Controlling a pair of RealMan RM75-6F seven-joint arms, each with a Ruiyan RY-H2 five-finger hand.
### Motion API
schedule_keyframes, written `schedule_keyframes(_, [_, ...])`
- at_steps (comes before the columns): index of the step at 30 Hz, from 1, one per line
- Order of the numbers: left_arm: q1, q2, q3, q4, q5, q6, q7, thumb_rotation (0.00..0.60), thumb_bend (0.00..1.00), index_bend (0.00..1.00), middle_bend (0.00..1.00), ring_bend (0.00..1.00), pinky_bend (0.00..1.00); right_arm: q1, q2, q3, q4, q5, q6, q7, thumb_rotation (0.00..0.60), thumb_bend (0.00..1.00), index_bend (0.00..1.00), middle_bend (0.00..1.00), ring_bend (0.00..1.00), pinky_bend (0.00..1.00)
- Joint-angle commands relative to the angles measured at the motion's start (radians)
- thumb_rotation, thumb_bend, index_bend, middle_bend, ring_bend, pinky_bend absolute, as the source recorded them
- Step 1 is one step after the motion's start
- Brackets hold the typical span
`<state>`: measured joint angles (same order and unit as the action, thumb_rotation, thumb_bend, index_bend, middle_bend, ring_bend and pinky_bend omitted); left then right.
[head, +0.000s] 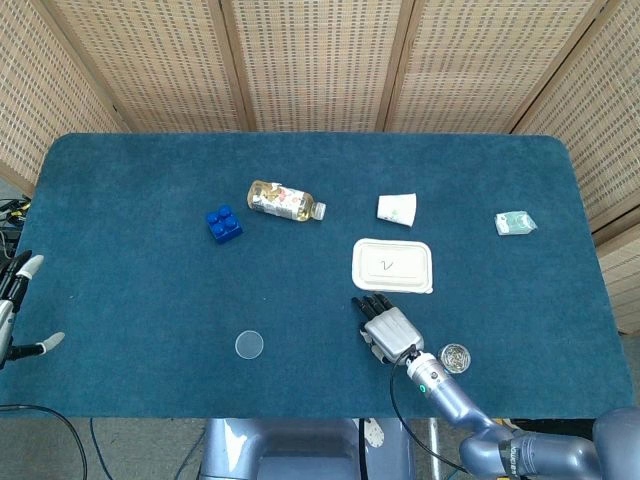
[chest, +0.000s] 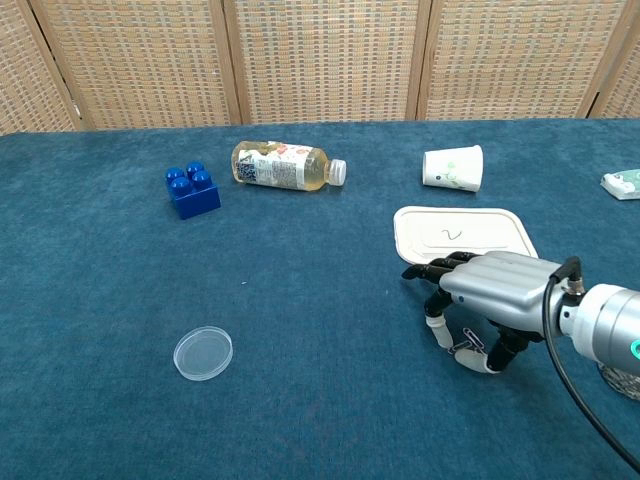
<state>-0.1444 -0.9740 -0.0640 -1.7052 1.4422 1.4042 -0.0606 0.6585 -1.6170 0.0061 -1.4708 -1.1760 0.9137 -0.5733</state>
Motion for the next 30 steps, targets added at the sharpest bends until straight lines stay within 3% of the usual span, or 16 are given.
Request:
schedule_keyframes(1, [0.0,-0.001,0.0,0.001,0.0,0.0,0.0,0.6,0.0,0.0,0.0,0.0,0.0,-0.001,-0.001,-0.001,0.004,-0.004,0.001,0.004,0.6,0.41,0.58,0.03,0.0,0.01])
schedule_keyframes(9, [0.0,-0.001,0.0,0.001,-0.001,-0.001,0.001,0.6,0.0,0.0,0.0,0.0,0.0,-0.008,-0.013,-0.007,0.032,-0.022,0.003,0.03,0.6,0.41,0.64,0.04,0.0,0.02])
schedule_keyframes(30, [-0.002,-0.003,0.001,-0.001,0.0,-0.002,0.008,0.6,0.0,0.0,0.0,0.0,0.0,-0.024,0.002,-0.001,0.037,-0.097,0.036,0.092,0.6,0.41,0.65,0.05,0.0,0.03])
